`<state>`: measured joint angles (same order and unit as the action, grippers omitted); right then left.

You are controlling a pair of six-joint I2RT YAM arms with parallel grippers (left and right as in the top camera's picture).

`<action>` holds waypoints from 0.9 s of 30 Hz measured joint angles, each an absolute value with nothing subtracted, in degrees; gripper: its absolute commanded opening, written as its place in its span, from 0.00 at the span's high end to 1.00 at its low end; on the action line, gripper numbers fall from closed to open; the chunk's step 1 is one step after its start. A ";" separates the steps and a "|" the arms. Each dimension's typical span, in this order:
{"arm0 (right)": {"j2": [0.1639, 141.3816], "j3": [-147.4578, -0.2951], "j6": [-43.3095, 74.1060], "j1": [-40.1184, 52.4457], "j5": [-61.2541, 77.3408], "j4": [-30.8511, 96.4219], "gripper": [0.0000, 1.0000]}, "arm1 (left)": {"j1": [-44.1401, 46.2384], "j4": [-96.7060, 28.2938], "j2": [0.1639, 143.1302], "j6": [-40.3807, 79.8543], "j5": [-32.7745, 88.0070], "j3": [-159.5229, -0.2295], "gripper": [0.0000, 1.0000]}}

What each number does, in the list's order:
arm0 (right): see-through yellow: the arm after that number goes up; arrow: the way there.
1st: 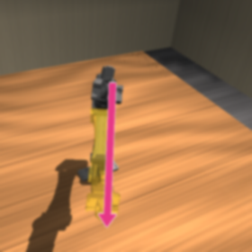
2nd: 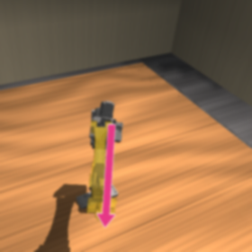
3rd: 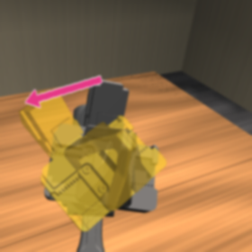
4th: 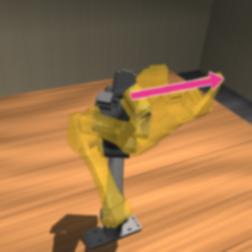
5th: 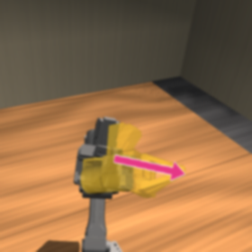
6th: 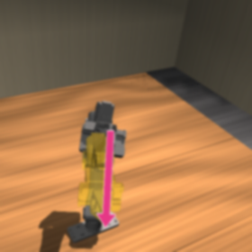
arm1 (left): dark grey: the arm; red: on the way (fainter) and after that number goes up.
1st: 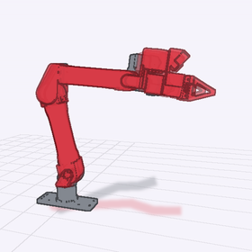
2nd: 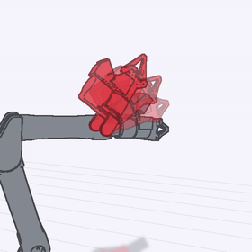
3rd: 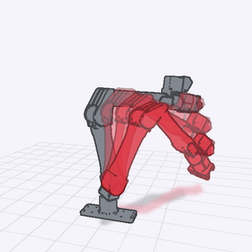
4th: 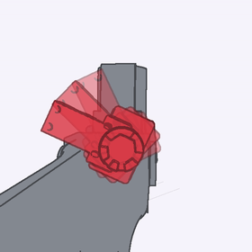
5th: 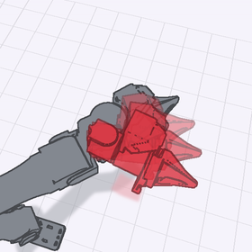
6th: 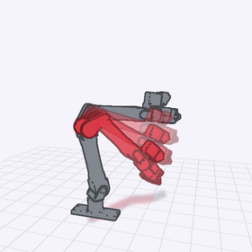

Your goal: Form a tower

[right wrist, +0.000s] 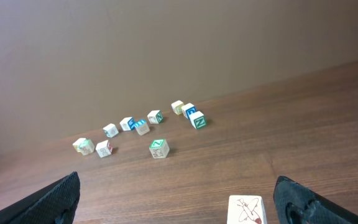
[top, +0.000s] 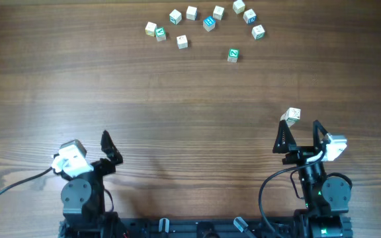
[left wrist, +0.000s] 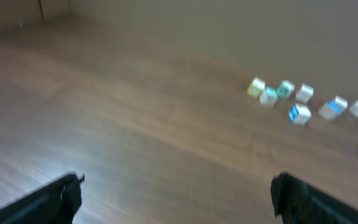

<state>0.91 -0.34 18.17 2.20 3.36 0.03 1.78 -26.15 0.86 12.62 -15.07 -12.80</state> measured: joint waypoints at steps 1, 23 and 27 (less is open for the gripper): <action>0.84 -0.34 18.17 2.22 3.38 0.01 0.00 | 1.74 -19.35 0.67 10.33 -15.20 -9.61 0.00; 0.84 -0.34 18.17 2.20 3.36 0.01 0.00 | 2.20 -3.75 0.69 2.61 -6.90 -0.75 0.00; 0.84 -0.34 18.17 2.20 3.36 0.01 0.00 | 2.20 -3.75 0.69 2.61 -6.70 -0.75 0.00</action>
<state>0.84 -0.34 18.17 2.20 3.36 0.01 2.20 -3.75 0.69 2.61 -6.70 -0.75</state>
